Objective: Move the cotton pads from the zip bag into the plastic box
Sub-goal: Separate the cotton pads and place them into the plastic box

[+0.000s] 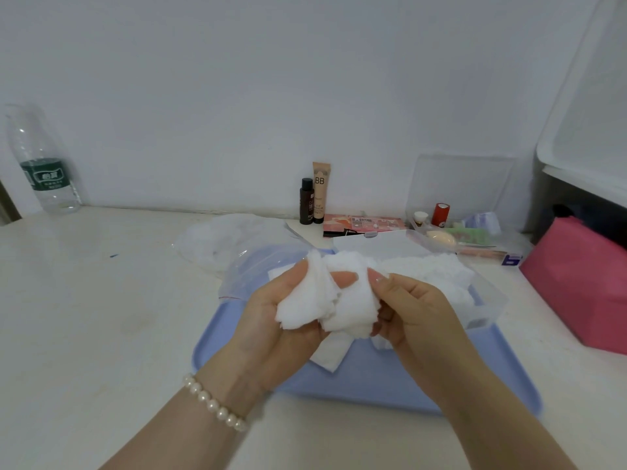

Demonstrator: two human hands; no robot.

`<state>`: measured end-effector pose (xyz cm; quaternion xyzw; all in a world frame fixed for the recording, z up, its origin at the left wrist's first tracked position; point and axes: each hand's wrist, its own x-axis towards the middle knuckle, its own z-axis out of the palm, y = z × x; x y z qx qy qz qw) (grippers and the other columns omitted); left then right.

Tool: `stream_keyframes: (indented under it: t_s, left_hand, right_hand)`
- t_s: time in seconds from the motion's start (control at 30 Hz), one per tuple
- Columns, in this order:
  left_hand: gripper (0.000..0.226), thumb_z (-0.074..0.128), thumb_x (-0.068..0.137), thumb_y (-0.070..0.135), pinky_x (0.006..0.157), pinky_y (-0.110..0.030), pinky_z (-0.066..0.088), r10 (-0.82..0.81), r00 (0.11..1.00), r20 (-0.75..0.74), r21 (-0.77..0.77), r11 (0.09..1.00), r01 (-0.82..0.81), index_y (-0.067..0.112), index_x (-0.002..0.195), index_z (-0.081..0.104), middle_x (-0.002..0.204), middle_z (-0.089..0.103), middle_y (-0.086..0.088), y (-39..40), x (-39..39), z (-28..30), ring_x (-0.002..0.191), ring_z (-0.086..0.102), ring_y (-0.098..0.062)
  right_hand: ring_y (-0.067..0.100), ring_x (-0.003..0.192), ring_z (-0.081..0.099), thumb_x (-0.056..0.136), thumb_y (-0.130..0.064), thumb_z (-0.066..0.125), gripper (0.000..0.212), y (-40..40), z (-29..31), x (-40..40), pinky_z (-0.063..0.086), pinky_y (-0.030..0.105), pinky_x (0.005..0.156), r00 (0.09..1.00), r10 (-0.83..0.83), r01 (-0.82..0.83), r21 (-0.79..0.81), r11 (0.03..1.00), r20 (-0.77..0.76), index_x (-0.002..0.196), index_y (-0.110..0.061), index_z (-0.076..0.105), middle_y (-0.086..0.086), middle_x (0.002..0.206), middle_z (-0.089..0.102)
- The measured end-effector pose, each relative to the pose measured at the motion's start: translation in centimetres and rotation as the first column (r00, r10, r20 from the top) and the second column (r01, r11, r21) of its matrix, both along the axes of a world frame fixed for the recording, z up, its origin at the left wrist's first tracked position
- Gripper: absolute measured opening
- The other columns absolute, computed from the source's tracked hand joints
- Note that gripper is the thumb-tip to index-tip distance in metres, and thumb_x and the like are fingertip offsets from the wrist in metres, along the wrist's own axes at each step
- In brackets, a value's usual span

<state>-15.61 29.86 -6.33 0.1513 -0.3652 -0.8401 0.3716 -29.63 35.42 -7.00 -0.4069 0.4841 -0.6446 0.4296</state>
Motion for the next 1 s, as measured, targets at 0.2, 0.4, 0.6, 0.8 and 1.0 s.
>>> stream_keyframes:
  t_s: [0.2,0.4,0.6,0.8,1.0]
  left_hand:
    - [0.044,0.044,0.086,0.031,0.085,-0.031,0.053,0.141,0.984,0.104,-0.123,0.984,-0.128,-0.003,0.088,0.071,0.106,0.069,-0.018,-0.1,-0.1,-0.7,0.101,0.066,-0.026]
    - [0.037,0.057,0.080,0.034,0.074,-0.024,0.054,0.436,0.863,0.255,-0.435,0.849,-0.300,0.007,0.101,0.071,0.098,0.073,-0.009,-0.4,-0.3,-1.8,0.093,0.069,-0.016]
    - [0.041,0.054,0.084,0.027,0.091,-0.032,0.050,0.267,0.955,0.131,-0.197,0.951,-0.239,0.002,0.116,0.060,0.117,0.066,-0.015,0.1,-0.8,-1.2,0.111,0.062,-0.024]
    - [0.031,0.058,0.079,0.035,0.092,-0.043,0.049,0.049,0.999,0.024,-0.101,0.994,-0.046,0.009,0.087,0.073,0.103,0.068,-0.016,-0.2,0.4,-0.8,0.097,0.066,-0.029]
    - [0.047,0.066,0.077,0.037,0.097,-0.036,0.048,-0.082,0.989,0.123,-0.182,0.978,0.104,0.008,0.114,0.067,0.127,0.061,-0.012,0.0,0.3,-1.0,0.119,0.056,-0.025]
  right_hand:
    - [0.012,0.061,0.058,0.064,-0.027,0.061,0.021,0.4,0.6,0.0,0.046,0.022,0.054,0.998,0.025,-0.025,-0.001,1.000,0.055,0.069,-0.011,0.075,0.005,0.071,0.068]
    - [0.022,0.066,0.053,0.076,-0.019,0.067,0.017,0.4,0.6,-0.1,0.045,0.030,0.063,0.973,-0.228,0.226,-0.055,0.973,-0.040,0.062,-0.013,0.074,0.007,0.068,0.067]
    - [0.013,0.057,0.054,0.080,-0.014,0.066,0.018,0.5,0.7,0.2,0.048,0.023,0.056,0.963,-0.247,0.239,-0.083,0.968,-0.110,0.063,-0.013,0.073,0.003,0.062,0.065]
    - [0.004,0.048,0.052,0.083,-0.008,0.064,0.013,0.4,0.9,-0.2,0.044,0.013,0.049,0.938,-0.334,0.322,-0.125,0.939,-0.091,0.072,-0.005,0.069,-0.007,0.052,0.060]
    - [0.000,0.049,0.051,0.081,-0.003,0.066,0.012,0.7,1.0,0.4,0.041,0.010,0.051,0.919,-0.322,0.289,-0.166,0.943,-0.230,0.070,-0.007,0.069,-0.009,0.052,0.061]
